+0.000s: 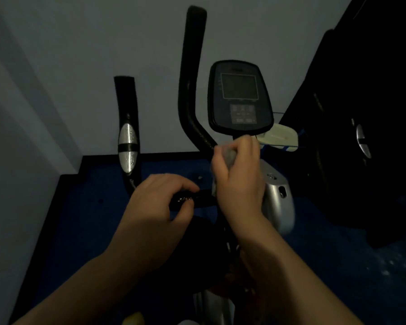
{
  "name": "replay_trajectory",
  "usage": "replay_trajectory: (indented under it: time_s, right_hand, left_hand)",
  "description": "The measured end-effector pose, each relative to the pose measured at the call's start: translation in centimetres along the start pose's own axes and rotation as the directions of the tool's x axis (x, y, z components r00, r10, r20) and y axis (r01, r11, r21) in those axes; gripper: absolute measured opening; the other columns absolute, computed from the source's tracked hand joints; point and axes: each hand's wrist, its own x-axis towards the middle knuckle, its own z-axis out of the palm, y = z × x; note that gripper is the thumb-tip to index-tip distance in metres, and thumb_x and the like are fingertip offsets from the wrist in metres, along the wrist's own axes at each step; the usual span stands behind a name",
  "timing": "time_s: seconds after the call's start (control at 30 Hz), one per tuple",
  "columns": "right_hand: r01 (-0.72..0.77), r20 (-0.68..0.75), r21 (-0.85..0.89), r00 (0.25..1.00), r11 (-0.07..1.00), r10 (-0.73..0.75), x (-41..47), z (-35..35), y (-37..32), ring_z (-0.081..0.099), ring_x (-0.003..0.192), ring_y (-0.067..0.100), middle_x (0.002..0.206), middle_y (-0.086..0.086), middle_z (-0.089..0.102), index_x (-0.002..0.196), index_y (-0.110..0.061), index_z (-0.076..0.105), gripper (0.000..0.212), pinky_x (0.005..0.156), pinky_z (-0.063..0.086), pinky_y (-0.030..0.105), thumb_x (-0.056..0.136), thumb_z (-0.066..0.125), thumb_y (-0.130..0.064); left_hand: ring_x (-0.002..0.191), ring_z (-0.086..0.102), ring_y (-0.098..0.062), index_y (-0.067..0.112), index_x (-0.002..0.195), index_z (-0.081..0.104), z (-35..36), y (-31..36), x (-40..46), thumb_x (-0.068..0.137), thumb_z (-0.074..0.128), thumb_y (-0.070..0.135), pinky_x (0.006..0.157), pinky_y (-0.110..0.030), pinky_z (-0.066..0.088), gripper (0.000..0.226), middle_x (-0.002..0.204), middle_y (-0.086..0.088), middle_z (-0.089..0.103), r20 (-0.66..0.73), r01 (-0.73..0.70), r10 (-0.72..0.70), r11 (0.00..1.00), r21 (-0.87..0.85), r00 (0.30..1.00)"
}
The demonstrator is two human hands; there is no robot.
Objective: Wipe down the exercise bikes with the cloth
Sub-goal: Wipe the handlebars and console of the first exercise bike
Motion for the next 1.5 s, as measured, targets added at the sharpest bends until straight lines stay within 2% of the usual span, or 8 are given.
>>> replay_trajectory:
  time_s: [0.13,0.27,0.4,0.67,0.77,0.97,1.2,1.5]
  right_hand:
    - [0.01,0.086,0.083,0.996,0.996,-0.017,-4.9,-1.9,1.5,0.05,0.076,0.003,0.09,-0.005,0.043,0.082,-0.023,0.042,0.019,0.063,0.042,0.02,0.09,0.049,-0.039]
    - [0.082,0.096,-0.074,0.993,0.994,-0.074,0.9,0.0,0.2,0.049,0.075,0.011,0.097,-0.002,0.043,0.087,-0.018,0.041,0.022,0.062,0.041,0.033,0.09,0.047,-0.039]
    - [0.024,0.124,0.042,0.992,0.999,-0.029,0.0,-0.6,0.3,0.049,0.077,0.006,0.097,-0.004,0.046,0.089,-0.023,0.042,0.017,0.064,0.046,0.031,0.09,0.047,-0.039]
    - [0.083,0.133,-0.022,0.988,0.996,-0.079,3.6,0.6,-0.8,0.053,0.08,0.015,0.098,0.0,0.048,0.091,-0.019,0.042,0.021,0.066,0.048,0.039,0.092,0.047,-0.039]
    - [0.053,0.167,-0.021,0.985,0.998,-0.049,-0.3,-0.7,0.1,0.05,0.078,0.007,0.098,-0.004,0.045,0.089,-0.028,0.04,0.016,0.064,0.046,0.03,0.087,0.047,-0.042]
    - [0.262,0.154,-0.155,0.959,0.952,-0.239,2.5,1.1,-0.1,0.048,0.075,0.016,0.091,0.0,0.045,0.084,-0.02,0.039,0.02,0.057,0.037,0.032,0.088,0.051,-0.036]
    - [0.211,0.138,0.045,0.967,0.977,-0.215,0.6,-0.1,0.9,0.045,0.076,0.006,0.09,-0.006,0.042,0.086,-0.023,0.041,0.022,0.062,0.039,0.019,0.088,0.05,-0.042]
    - [0.171,0.162,-0.124,0.975,0.978,-0.15,5.2,2.9,-2.8,0.047,0.079,0.013,0.091,-0.001,0.046,0.088,-0.021,0.038,0.022,0.062,0.033,0.027,0.09,0.056,-0.034]
  left_hand:
    - [0.094,0.053,0.002,0.032,0.095,0.064,-0.8,0.0,1.3,0.079,0.049,0.039,0.084,-0.02,0.042,0.023,0.094,0.019,0.063,-0.066,-0.012,0.013,1.0,0.012,0.998]
    - [0.105,0.051,-0.004,0.025,0.104,0.065,-1.6,-0.2,3.8,0.084,0.052,0.028,0.09,-0.02,0.037,0.023,0.106,0.012,0.061,-0.196,0.018,-0.011,0.999,0.036,0.981]
    - [0.12,0.047,-0.016,0.018,0.11,0.063,-2.4,-1.1,6.2,0.083,0.054,0.022,0.102,-0.03,0.032,0.029,0.126,0.0,0.056,-0.289,-0.012,0.054,0.989,0.146,0.956]
    - [0.124,0.047,-0.019,0.021,0.114,0.061,-2.0,-3.4,7.0,0.086,0.046,0.039,0.104,-0.032,0.03,0.036,0.134,-0.001,0.053,-0.013,-0.148,0.164,0.92,0.363,0.986]
    - [0.12,0.048,-0.016,0.021,0.113,0.062,-1.9,-3.5,7.0,0.086,0.046,0.038,0.1,-0.018,0.021,0.035,0.13,0.002,0.055,-0.064,-0.109,0.135,0.944,0.313,0.989]
    - [0.107,0.056,-0.016,0.015,0.101,0.067,-1.3,-4.0,6.5,0.085,0.052,0.019,0.096,-0.031,0.04,0.022,0.116,0.0,0.063,-0.122,-0.202,0.244,0.938,0.282,0.962]
    - [0.111,0.052,-0.008,0.018,0.102,0.066,-2.4,-3.9,6.4,0.087,0.051,0.019,0.101,-0.029,0.036,0.021,0.116,0.006,0.061,-0.217,-0.184,0.194,0.981,0.066,0.957]
    - [0.104,0.058,-0.022,0.013,0.097,0.068,-6.3,-5.4,12.7,0.081,0.056,0.011,0.091,-0.034,0.037,0.02,0.112,-0.004,0.066,-0.159,-0.353,0.417,0.88,0.318,0.895]
